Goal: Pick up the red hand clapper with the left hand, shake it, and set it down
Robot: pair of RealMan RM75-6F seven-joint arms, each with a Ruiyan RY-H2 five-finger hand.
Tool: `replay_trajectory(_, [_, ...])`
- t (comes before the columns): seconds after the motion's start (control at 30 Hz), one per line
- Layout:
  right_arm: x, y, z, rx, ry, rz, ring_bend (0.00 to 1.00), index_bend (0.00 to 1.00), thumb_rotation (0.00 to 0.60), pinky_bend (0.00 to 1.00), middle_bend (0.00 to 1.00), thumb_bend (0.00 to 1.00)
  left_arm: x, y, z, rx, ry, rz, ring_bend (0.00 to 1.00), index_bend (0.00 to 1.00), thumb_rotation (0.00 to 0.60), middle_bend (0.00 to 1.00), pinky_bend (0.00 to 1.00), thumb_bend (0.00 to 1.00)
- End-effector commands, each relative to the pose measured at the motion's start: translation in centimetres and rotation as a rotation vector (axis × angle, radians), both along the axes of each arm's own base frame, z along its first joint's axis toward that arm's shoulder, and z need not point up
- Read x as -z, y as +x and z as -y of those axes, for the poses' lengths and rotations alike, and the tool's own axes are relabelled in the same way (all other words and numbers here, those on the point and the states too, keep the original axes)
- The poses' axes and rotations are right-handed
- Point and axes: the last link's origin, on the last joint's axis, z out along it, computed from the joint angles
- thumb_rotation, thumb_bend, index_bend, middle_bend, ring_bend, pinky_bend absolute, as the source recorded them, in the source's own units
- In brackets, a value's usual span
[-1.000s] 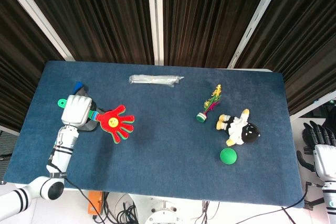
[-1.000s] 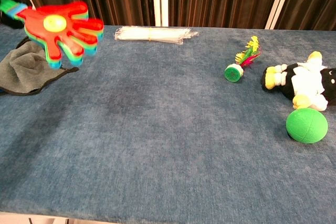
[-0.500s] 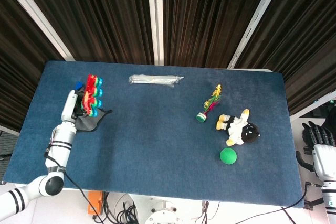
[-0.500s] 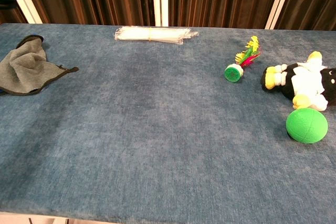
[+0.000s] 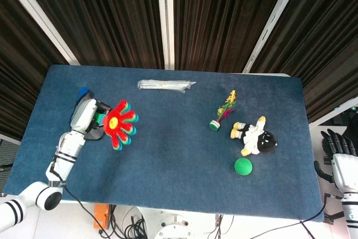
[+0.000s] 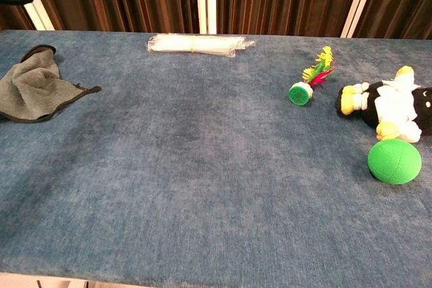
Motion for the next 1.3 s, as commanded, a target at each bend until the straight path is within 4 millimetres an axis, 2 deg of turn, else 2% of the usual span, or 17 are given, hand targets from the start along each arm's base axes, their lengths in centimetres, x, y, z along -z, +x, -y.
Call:
replay_trajectory(0.03, [0.0,-0.1,0.0,0.003,-0.002,0.001,0.00,0.00,0.600,0.00,0.00,0.32,2.6,-0.8,0.6,0.279,0.053,-0.546,1.00,1.00,0.600,1.00,1.00,0.81])
replay_trajectory(0.27, [0.0,-0.2,-0.1,0.006,-0.002,0.006,0.00,0.00,0.600,0.00,0.00,0.32,3.6,-1.0,0.6,0.257,-0.067,-0.720,1.00,1.00,0.600,1.00,1.00,0.81])
replay_trajectory(0.4, [-0.1,-0.4,-0.1,0.010,-0.006,0.007,0.00,0.00,0.600,0.00,0.00,0.32,3.6,-0.5,0.7,0.213,-0.093,-0.685,1.00,1.00,0.600,1.00,1.00,0.81])
replay_trajectory(0.47, [-0.1,-0.5,-0.1,0.012,-0.006,0.008,0.00,0.00,0.600,0.00,0.00,0.32,3.3,0.0,0.6,0.154,-0.095,-0.562,1.00,1.00,0.600,1.00,1.00,0.81])
replay_trajectory(0.57, [0.0,-0.6,-0.2,0.015,-0.004,0.011,0.00,0.00,0.600,0.00,0.00,0.32,2.6,0.7,0.3,0.049,-0.097,-0.290,1.00,1.00,0.600,1.00,1.00,0.81])
replay_trajectory(0.8, [0.3,-0.6,-0.1,0.015,0.005,0.015,0.00,0.00,0.600,0.00,0.00,0.32,0.2,1.4,-0.5,-0.231,-0.139,0.456,1.00,1.00,0.600,1.00,1.00,0.81])
replay_trajectory(0.87, [0.4,-0.6,-0.1,0.015,0.007,0.015,0.00,0.00,0.600,0.00,0.00,0.32,-0.5,1.2,-0.7,-0.296,-0.141,0.606,1.00,1.00,0.600,1.00,1.00,0.81])
replay_trajectory(1.0, [0.5,-0.6,-0.1,0.016,0.009,0.014,0.00,0.00,0.600,0.00,0.00,0.32,-1.0,0.9,-0.8,-0.333,-0.132,0.749,1.00,1.00,0.600,1.00,1.00,0.81])
replay_trajectory(1.17, [0.7,-0.5,0.0,0.013,0.016,0.013,0.00,0.00,0.600,0.00,0.00,0.32,-0.7,0.5,-0.6,-0.316,-0.153,0.732,1.00,1.00,0.600,1.00,1.00,0.81])
replay_trajectory(1.23, [0.7,-0.5,0.1,0.012,0.016,0.010,0.00,0.00,0.600,0.00,0.00,0.32,-0.6,0.4,-0.5,-0.249,-0.126,0.604,1.00,1.00,0.600,1.00,1.00,0.81])
replay_trajectory(1.3, [0.7,-0.4,0.1,0.013,0.015,0.009,0.00,0.00,0.600,0.00,0.00,0.32,0.0,0.3,-0.2,-0.122,-0.078,0.360,1.00,1.00,0.600,1.00,1.00,0.81])
